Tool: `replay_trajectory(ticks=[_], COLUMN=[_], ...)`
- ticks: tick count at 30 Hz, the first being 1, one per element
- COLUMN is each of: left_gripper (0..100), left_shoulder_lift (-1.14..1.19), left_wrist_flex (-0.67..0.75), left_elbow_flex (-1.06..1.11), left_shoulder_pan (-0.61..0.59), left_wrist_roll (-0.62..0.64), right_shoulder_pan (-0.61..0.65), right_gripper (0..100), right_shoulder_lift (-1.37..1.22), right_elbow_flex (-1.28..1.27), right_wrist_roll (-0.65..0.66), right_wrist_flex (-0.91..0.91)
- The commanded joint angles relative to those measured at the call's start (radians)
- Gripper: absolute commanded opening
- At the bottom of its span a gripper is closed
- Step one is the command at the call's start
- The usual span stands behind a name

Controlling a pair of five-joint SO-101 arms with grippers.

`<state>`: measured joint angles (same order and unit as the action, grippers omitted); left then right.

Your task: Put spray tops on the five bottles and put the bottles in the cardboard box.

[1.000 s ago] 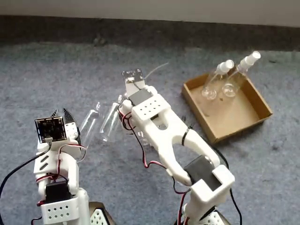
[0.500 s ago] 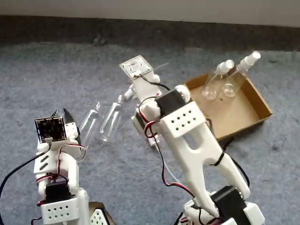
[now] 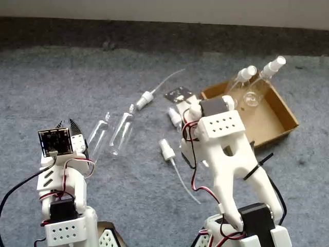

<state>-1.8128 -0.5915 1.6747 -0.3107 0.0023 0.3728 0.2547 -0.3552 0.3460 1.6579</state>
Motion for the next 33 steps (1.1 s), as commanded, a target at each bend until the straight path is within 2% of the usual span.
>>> replay_trajectory(ticks=[1, 16, 18, 23, 28, 33], left_gripper=[1, 1, 1, 1, 1, 1], left_shoulder_lift=[-0.007, -0.007, -0.007, -0.005, -0.005, -0.005], left_wrist_flex=[0.02, 0.02, 0.02, 0.02, 0.02, 0.02], left_elbow_flex=[0.019, 0.019, 0.019, 0.019, 0.019, 0.019], left_shoulder_pan=[-0.005, -0.005, -0.005, -0.005, -0.005, -0.005], left_wrist_roll=[-0.009, -0.009, -0.009, -0.009, -0.009, -0.009], right_shoulder_pan=[-0.016, -0.016, -0.016, -0.016, -0.016, -0.013], right_gripper=[20.0, 20.2, 20.3, 22.3, 32.1, 32.5], right_shoulder_lift=[0.015, 0.005, 0.005, 0.008, 0.013, 0.015], right_elbow_flex=[-0.044, -0.395, -0.426, -0.484, -0.498, -0.496], right_wrist_roll=[0.012, 0.014, 0.017, 0.143, 0.152, 0.149], right_wrist_flex=[-0.048, -0.329, -0.34, -0.354, -0.352, -0.343])
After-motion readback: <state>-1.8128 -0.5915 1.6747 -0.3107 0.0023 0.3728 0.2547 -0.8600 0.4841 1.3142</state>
